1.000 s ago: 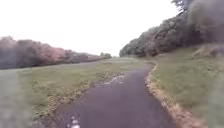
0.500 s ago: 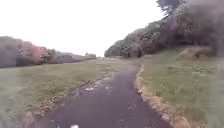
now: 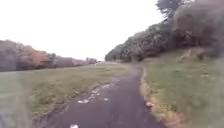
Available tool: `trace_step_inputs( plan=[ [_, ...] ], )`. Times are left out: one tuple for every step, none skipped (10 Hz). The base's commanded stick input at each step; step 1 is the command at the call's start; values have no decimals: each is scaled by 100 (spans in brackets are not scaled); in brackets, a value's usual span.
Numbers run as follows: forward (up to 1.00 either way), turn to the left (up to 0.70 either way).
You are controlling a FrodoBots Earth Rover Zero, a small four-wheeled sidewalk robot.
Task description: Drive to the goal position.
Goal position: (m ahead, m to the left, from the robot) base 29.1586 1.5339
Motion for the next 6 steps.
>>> trace_step_inputs(
  plan=[
    [100,-33],
    [100,-38],
    [100,-38],
    [100,-37],
    [100,-29],
    [100,-28]
  ],
)
